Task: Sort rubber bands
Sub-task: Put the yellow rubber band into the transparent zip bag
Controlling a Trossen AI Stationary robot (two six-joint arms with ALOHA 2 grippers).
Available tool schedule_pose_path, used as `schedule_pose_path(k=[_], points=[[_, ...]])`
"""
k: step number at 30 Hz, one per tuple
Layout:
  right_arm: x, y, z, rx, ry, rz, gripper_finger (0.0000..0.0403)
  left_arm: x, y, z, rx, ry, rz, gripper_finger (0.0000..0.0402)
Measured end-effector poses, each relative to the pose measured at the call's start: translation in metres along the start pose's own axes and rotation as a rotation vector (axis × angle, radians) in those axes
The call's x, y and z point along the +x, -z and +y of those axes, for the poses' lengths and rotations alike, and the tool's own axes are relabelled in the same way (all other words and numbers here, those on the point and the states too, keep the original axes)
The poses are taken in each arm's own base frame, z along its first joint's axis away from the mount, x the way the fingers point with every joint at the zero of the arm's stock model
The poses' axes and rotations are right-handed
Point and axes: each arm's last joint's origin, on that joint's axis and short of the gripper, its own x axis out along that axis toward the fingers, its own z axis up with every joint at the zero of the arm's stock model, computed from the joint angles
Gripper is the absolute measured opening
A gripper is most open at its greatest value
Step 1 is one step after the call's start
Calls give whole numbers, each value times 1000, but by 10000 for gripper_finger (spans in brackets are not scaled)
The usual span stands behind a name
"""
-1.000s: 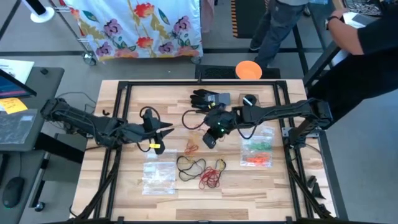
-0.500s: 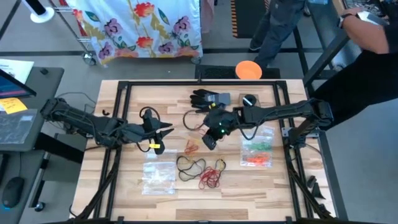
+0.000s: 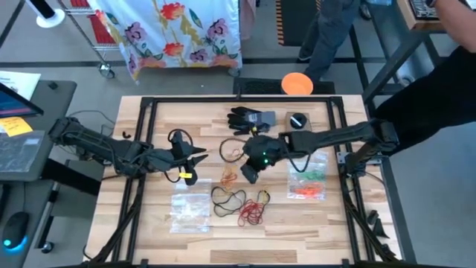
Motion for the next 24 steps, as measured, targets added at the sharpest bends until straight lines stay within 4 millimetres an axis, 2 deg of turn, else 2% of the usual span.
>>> schedule_pose_path(k=[3,5,8,11,15,18,20,24], points=[[1,-3,6,-40,-49,-39,5,3,3,-2,15,-6,19,88],[-6,-4,8,-37,15,-82,5,3,3,-2,15,-5,20,88],[-9,-3,-1,37,87,-62,5,3,3,-1,12,-6,22,88],[0,-1,-3,77,17,26,5,3,4,-2,12,-4,30,88],[-6,-1,13,42,-130,30,5,3,4,-2,14,-4,30,88],[-11,-7,9,108,-114,-1,5,2,5,-2,7,-7,32,88],[-9,-4,6,169,-120,53,5,2,6,-2,10,-10,39,88],[-10,2,15,171,-209,138,5,2,5,-2,29,-8,36,88]])
